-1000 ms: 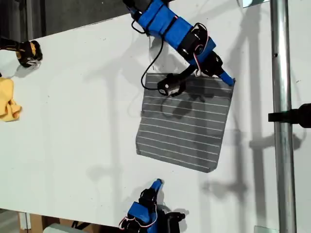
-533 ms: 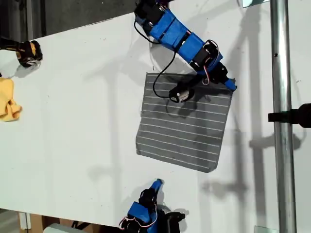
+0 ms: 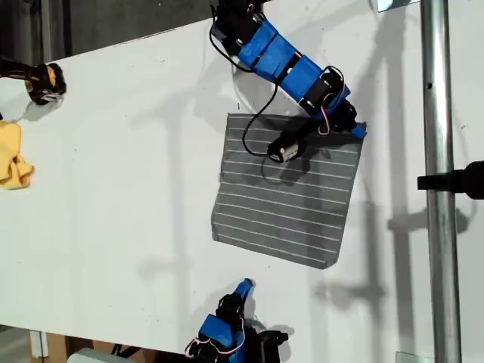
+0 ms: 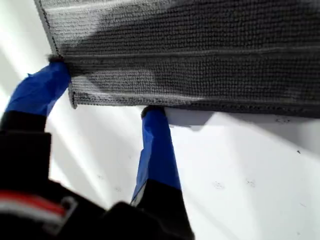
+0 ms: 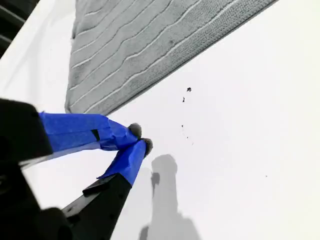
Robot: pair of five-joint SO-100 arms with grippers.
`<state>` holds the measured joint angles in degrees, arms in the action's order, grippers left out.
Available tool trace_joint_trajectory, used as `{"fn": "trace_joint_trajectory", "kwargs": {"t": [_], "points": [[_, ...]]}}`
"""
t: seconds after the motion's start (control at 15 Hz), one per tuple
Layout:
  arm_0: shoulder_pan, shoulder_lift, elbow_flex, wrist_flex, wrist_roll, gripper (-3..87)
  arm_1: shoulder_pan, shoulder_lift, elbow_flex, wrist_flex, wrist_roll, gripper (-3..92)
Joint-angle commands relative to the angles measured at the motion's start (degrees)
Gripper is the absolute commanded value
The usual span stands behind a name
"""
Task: Grasp corners of a towel and fold twice.
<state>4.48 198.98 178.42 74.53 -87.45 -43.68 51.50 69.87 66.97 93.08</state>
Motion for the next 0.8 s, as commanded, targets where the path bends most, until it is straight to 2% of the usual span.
{"fn": "trace_joint_trajectory", "kwargs": {"t": [0.0, 0.2, 0.27, 0.33, 0.4, 0.73], "points": [[0.18, 0.26, 0.26, 0.35, -0.53, -1.5, 1.49, -2.37, -2.11, -4.22, 0.53, 28.8], [-0.18, 0.26, 0.26, 0.35, -0.18, -1.5, 3.25, -5.89, -2.55, -4.83, 1.23, 21.3], [-0.44, 0.26, 0.26, 0.35, 0.00, -1.5, 3.87, -6.94, -2.55, -5.10, 1.58, 15.9], [-0.62, 0.26, 0.26, 0.35, 0.26, -1.5, 4.13, -7.12, -2.46, -3.43, 4.66, 2.6], [-0.62, 0.26, 0.26, 0.35, 0.26, -1.5, 4.22, -6.59, -1.67, -2.81, 5.36, 0.1], [-1.67, 0.26, 0.26, 0.26, 1.32, -1.5, 4.22, 2.55, 4.92, 0.97, 5.19, -0.2]]}}
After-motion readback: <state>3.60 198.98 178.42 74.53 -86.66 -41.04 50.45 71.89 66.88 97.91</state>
